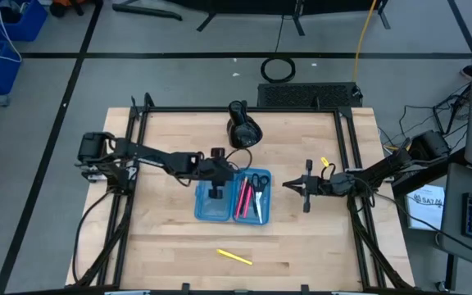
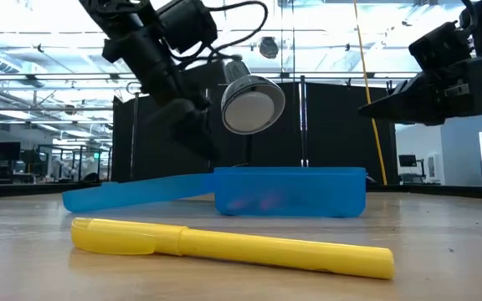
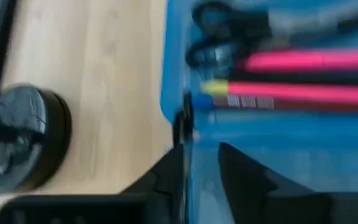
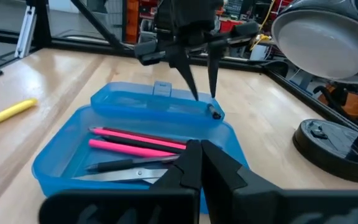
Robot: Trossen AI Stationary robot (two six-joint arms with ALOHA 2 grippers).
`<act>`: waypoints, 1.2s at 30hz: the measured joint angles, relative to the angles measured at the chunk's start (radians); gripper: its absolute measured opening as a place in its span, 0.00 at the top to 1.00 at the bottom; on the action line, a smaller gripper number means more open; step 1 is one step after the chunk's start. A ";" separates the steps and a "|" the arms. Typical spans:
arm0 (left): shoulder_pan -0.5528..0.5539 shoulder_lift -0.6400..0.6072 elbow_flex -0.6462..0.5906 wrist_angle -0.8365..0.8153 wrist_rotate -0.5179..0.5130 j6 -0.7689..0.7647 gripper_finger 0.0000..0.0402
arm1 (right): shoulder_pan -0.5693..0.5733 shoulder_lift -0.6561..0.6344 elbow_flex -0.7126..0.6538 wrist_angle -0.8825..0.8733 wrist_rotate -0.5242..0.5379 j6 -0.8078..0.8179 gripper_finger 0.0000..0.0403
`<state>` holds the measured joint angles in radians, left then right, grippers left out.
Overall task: Pick & place school supplies into a supply box
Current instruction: Put the black pen into the blue supply box
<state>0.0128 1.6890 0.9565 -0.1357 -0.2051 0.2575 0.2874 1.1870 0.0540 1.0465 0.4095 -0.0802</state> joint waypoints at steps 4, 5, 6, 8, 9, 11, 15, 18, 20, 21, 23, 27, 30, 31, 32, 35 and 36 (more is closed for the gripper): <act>0.004 0.000 0.003 -0.100 -0.025 0.039 0.56 | 0.000 0.000 -0.001 0.001 0.000 0.016 1.00; 0.009 0.000 0.003 -0.117 -0.032 0.051 0.53 | 0.000 0.000 -0.001 0.001 0.000 0.016 1.00; 0.016 0.000 0.003 -0.126 -0.035 0.058 0.49 | 0.000 0.000 -0.001 0.001 0.000 0.016 1.00; 0.031 0.000 0.003 -0.118 -0.039 0.060 0.43 | 0.000 0.000 -0.002 0.004 0.000 0.029 1.00; 0.038 0.000 0.003 -0.114 -0.041 0.062 0.41 | 0.000 0.000 -0.002 0.005 0.001 0.035 1.00; 0.053 0.000 0.003 -0.118 -0.039 0.071 0.38 | 0.000 0.000 -0.002 0.004 0.002 0.041 1.00; 0.077 0.000 0.003 -0.122 0.006 0.081 0.37 | 0.000 0.000 -0.002 0.004 0.005 0.041 1.00; 0.081 0.000 0.003 -0.121 0.024 0.093 0.38 | 0.000 0.000 -0.002 0.004 0.006 0.040 1.00; 0.077 0.000 0.003 -0.112 0.022 0.104 0.41 | 0.000 0.000 -0.002 0.005 0.006 0.037 1.00; 0.076 0.000 0.003 -0.101 0.026 0.105 0.42 | 0.000 0.000 -0.002 0.004 0.006 0.033 1.00; 0.073 0.000 0.003 -0.068 0.033 0.107 0.45 | 0.000 0.000 -0.003 0.004 0.010 0.031 1.00; 0.062 0.000 0.003 -0.052 0.009 0.123 0.50 | 0.000 0.000 -0.003 0.004 0.010 0.031 1.00; 0.056 0.004 0.003 -0.072 0.016 0.124 0.52 | -0.001 0.000 -0.003 0.004 0.011 0.031 1.00; 0.054 0.012 0.003 -0.072 0.018 0.124 0.51 | -0.001 0.000 -0.003 0.004 0.011 0.031 1.00; 0.053 0.017 0.003 -0.073 0.017 0.123 0.51 | -0.001 0.000 -0.003 0.004 0.011 0.031 1.00; 0.053 0.034 0.004 -0.057 0.014 0.128 0.48 | -0.001 0.000 -0.003 0.009 0.012 0.031 1.00; 0.053 0.044 0.005 -0.049 0.013 0.132 0.48 | -0.001 0.001 -0.003 0.012 0.012 0.031 1.00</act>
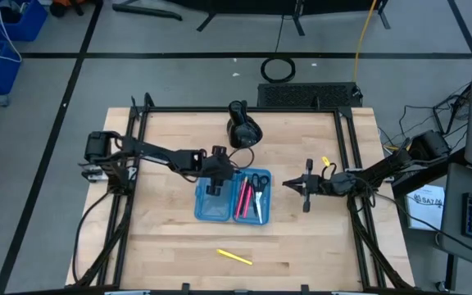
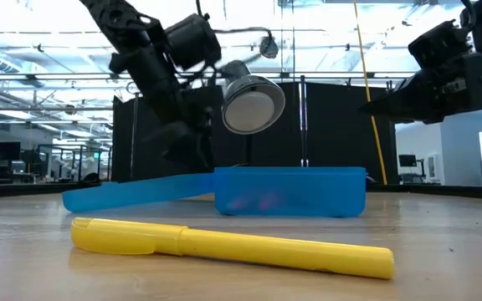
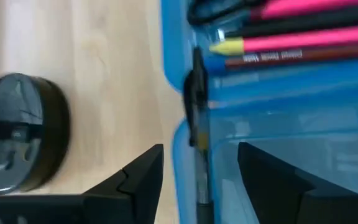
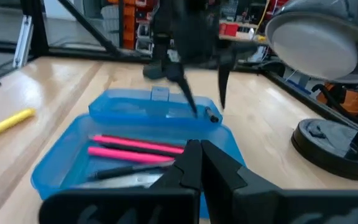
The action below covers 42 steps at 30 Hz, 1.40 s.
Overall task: Pick & place school supplies into a supply box
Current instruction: Put the black pen into the blue supply box
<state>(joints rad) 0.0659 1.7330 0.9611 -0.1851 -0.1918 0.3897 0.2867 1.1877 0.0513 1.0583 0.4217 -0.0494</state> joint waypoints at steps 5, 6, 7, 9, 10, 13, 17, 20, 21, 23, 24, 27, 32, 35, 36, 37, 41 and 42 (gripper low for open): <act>0.003 0.052 -0.002 0.014 -0.042 0.005 0.47 | 0.000 0.000 0.000 0.022 0.000 0.000 1.00; 0.003 0.057 -0.001 0.018 -0.047 0.008 0.47 | 0.000 0.000 0.000 0.024 0.001 0.000 1.00; 0.002 0.060 -0.001 0.019 -0.050 0.010 0.48 | 0.000 0.000 0.000 0.023 0.001 0.000 1.00; 0.003 0.061 -0.001 0.019 -0.053 0.011 0.50 | 0.000 0.000 0.000 0.023 0.002 0.000 1.00; 0.003 0.061 -0.001 0.020 -0.053 0.013 0.51 | -0.002 0.000 0.000 0.023 0.003 -0.002 1.00; 0.003 0.054 -0.001 0.018 -0.053 0.018 0.55 | -0.012 0.000 0.000 0.022 0.001 -0.004 1.00; 0.003 0.054 -0.001 0.015 -0.053 0.019 0.63 | -0.025 0.000 -0.001 0.012 0.000 0.003 1.00; 0.003 0.054 -0.002 0.016 -0.054 0.019 0.72 | -0.026 0.000 -0.001 0.006 -0.003 0.008 1.00; 0.003 0.054 -0.002 0.018 -0.062 0.019 0.75 | -0.026 0.000 -0.001 0.007 -0.003 0.007 1.00; 0.003 0.054 -0.002 0.021 -0.090 0.021 0.82 | -0.026 0.000 -0.001 0.006 -0.003 0.007 1.00; 0.003 0.054 -0.002 0.022 -0.104 0.024 0.85 | -0.026 0.000 -0.001 0.007 -0.003 0.007 1.00; 0.002 0.054 -0.002 0.022 -0.122 0.028 0.93 | -0.026 0.000 -0.001 0.007 -0.004 0.008 1.00; -0.005 0.054 0.009 -0.002 -0.125 0.030 0.93 | -0.026 0.000 -0.001 0.006 -0.004 0.007 1.00; -0.023 0.054 0.063 -0.087 -0.133 0.005 0.90 | -0.026 0.000 -0.001 0.006 -0.004 0.007 1.00; -0.033 0.054 0.088 -0.124 -0.140 -0.007 0.89 | -0.026 0.000 -0.001 0.007 -0.004 0.006 1.00; -0.044 0.054 0.116 -0.169 -0.149 -0.022 0.89 | -0.026 0.000 -0.001 0.006 -0.004 0.005 1.00; -0.091 0.054 0.235 -0.313 -0.157 -0.141 0.92 | -0.026 0.000 -0.001 0.000 -0.005 0.003 1.00; -0.104 0.054 0.262 -0.337 -0.154 -0.189 0.92 | -0.026 0.000 -0.001 -0.003 -0.005 0.002 1.00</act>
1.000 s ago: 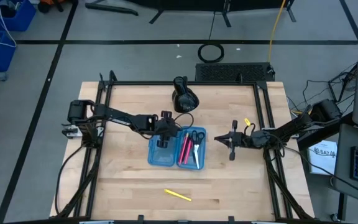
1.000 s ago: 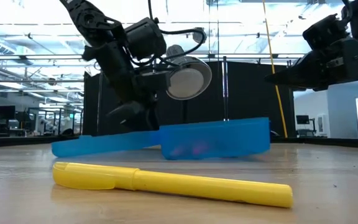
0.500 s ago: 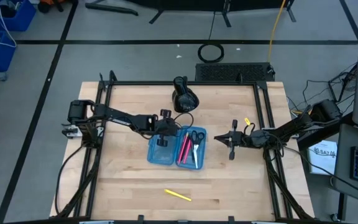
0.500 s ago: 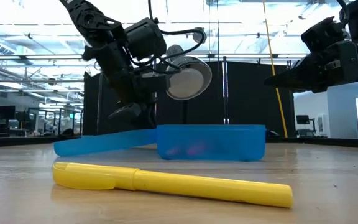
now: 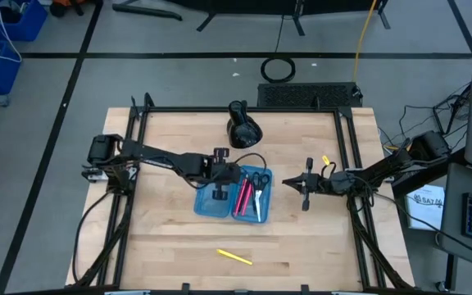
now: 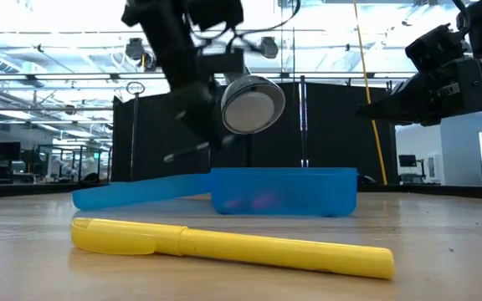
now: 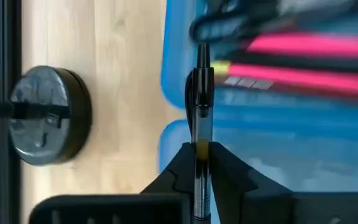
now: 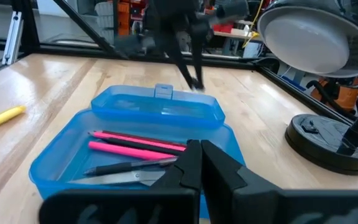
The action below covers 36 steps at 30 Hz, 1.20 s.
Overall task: Pick & place school supplies into a supply box
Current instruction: Put the black pen into the blue supply box
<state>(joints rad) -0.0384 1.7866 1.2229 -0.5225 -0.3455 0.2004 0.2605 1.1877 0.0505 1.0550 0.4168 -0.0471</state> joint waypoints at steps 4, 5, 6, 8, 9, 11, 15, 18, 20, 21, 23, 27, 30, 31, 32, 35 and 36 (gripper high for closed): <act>-0.050 0.000 0.092 -0.081 0.048 -0.224 0.92 | 0.000 0.000 0.000 -0.015 0.000 -0.018 1.00; -0.058 0.000 0.113 -0.085 0.077 -0.299 0.92 | 0.000 0.000 0.000 -0.013 0.000 -0.026 1.00; -0.066 0.000 0.130 -0.084 0.105 -0.385 0.92 | 0.000 0.000 0.000 -0.013 0.000 -0.036 1.00; -0.076 0.000 0.156 -0.064 0.142 -0.577 0.90 | 0.000 0.000 0.000 -0.014 0.000 -0.057 1.00; -0.082 0.000 0.160 -0.038 0.143 -0.671 0.90 | 0.000 0.000 0.000 -0.014 0.000 -0.071 1.00; -0.089 0.000 0.161 0.024 0.127 -0.852 0.90 | 0.000 0.000 0.000 -0.014 0.000 -0.105 1.00; -0.086 0.013 0.161 0.139 0.107 -1.096 0.92 | 0.000 0.000 0.000 -0.013 0.000 -0.157 1.00; -0.075 0.053 0.161 0.166 0.097 -1.208 0.92 | 0.000 0.000 0.000 -0.012 0.000 -0.158 1.00; -0.070 0.093 0.161 0.205 0.104 -1.269 0.92 | 0.003 0.000 0.000 -0.013 -0.002 -0.158 1.00; -0.067 0.116 0.161 0.219 0.116 -1.293 0.92 | 0.003 0.000 0.000 -0.011 -0.003 -0.157 1.00; -0.060 0.160 0.160 0.277 0.141 -1.331 0.92 | 0.003 0.000 0.000 -0.014 -0.003 -0.156 1.00; -0.029 0.218 0.160 0.320 0.187 -1.365 0.92 | 0.003 0.000 0.000 -0.008 -0.045 -0.156 1.00; -0.014 0.225 0.160 0.303 0.185 -1.394 0.92 | 0.003 0.000 0.000 -0.008 -0.094 -0.143 1.00; -0.012 0.225 0.160 0.297 0.186 -1.403 0.92 | 0.003 0.000 0.000 -0.009 -0.109 -0.135 1.00; -0.014 0.225 0.160 0.289 0.186 -1.415 0.92 | 0.003 0.000 0.000 -0.009 -0.118 -0.127 1.00; -0.016 0.225 0.160 0.285 0.189 -1.433 0.92 | 0.003 0.000 0.000 -0.008 -0.143 -0.114 1.00; -0.016 0.225 0.160 0.286 0.188 -1.437 0.92 | 0.003 0.000 0.000 -0.009 -0.153 -0.111 1.00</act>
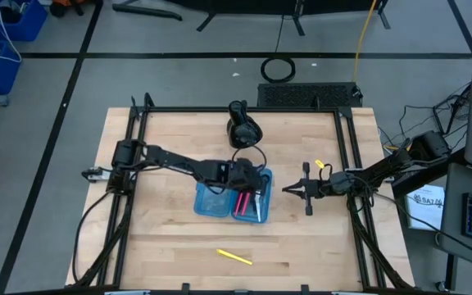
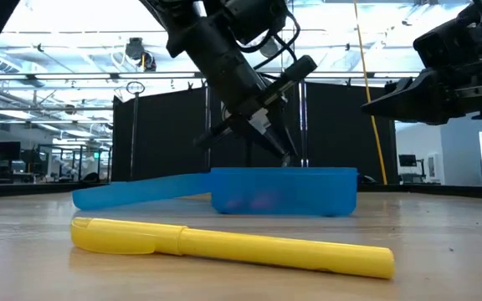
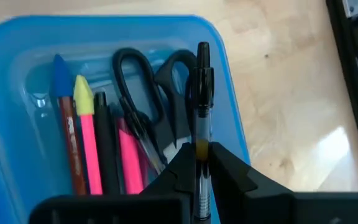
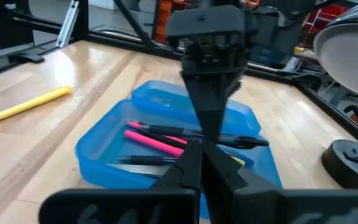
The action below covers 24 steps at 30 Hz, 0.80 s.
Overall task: Pick & place school supplies into a supply box
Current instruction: Put the black pen into the blue supply box, then put the yellow pen into the blue supply box
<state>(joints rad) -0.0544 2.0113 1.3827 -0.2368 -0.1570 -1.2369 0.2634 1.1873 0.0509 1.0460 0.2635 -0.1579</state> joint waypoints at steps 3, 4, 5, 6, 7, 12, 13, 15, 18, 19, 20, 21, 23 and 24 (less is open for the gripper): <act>0.000 0.000 0.000 -0.006 -0.002 -0.014 0.92 | 0.000 0.000 0.000 -0.001 -0.007 0.002 1.00; 0.000 0.000 0.000 -0.013 -0.003 -0.016 0.92 | 0.000 0.000 0.000 -0.001 -0.007 0.007 1.00; -0.001 0.000 0.000 -0.017 -0.005 -0.016 0.92 | 0.000 0.000 0.000 -0.002 -0.007 0.011 1.00; -0.001 0.000 0.000 -0.021 -0.007 -0.011 0.92 | 0.000 0.000 0.000 -0.002 -0.007 0.012 1.00; -0.001 0.000 0.000 -0.023 -0.008 0.009 0.92 | 0.000 0.000 0.000 -0.002 -0.007 0.012 1.00; -0.001 0.000 0.000 -0.023 0.008 0.061 0.81 | 0.000 0.000 0.000 -0.002 -0.007 0.015 1.00; -0.001 0.000 0.000 -0.023 0.011 0.063 0.78 | 0.000 0.000 0.000 -0.002 -0.007 0.015 1.00; -0.001 0.000 0.000 -0.023 0.018 0.075 0.73 | 0.000 0.000 0.000 -0.003 -0.007 0.015 1.00; -0.001 0.000 0.000 -0.023 0.019 0.074 0.69 | 0.000 0.000 0.000 -0.003 -0.007 0.015 1.00; -0.001 0.000 0.000 -0.021 0.022 0.073 0.69 | 0.000 0.000 0.000 -0.003 -0.007 0.015 1.00; -0.001 0.000 0.000 -0.016 0.027 0.082 0.69 | 0.000 0.000 0.000 -0.003 -0.007 0.015 1.00; -0.001 0.000 0.000 -0.007 0.029 0.109 0.69 | 0.000 0.000 0.000 -0.003 -0.007 0.015 1.00; -0.002 -0.012 0.000 0.008 0.069 0.200 0.70 | 0.000 0.000 0.000 -0.003 -0.007 0.015 1.00; -0.003 -0.026 0.000 0.010 0.090 0.256 0.70 | 0.000 0.000 0.000 -0.003 -0.007 0.015 1.00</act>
<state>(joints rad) -0.0574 1.9856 1.3827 -0.2266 -0.0671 -0.9807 0.2634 1.1873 0.0509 1.0428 0.2565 -0.1425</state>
